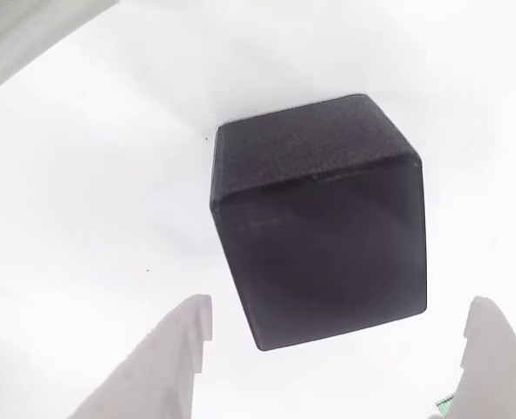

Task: Stack 3 Blocks on the chosen place.

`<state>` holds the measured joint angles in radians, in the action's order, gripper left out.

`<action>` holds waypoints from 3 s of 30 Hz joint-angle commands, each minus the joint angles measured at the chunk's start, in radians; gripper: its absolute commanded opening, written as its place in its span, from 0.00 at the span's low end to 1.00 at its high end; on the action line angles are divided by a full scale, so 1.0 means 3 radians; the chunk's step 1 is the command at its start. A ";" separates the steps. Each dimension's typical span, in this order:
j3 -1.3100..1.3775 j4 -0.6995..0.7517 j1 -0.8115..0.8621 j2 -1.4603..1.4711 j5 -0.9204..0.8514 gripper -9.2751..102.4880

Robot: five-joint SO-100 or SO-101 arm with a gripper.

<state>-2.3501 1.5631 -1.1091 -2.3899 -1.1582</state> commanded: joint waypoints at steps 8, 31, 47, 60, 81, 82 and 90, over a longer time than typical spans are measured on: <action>0.0077 -0.0123 0.0005 0.0430 -0.0087 0.40; -0.0107 -0.0394 -0.0118 0.0583 -0.0087 0.28; 0.0654 -0.0291 0.0629 0.0762 0.0010 0.24; 0.2388 0.0031 0.1488 0.1616 0.1012 0.24; 0.1099 -0.1335 0.2500 0.0051 -0.0317 0.25; 0.1007 -0.1437 0.2531 -0.0031 -0.0353 0.25; 0.0977 -0.1590 0.2710 -0.0261 -0.0552 0.24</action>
<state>-2.0632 1.1106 -0.3099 -2.4329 -1.3039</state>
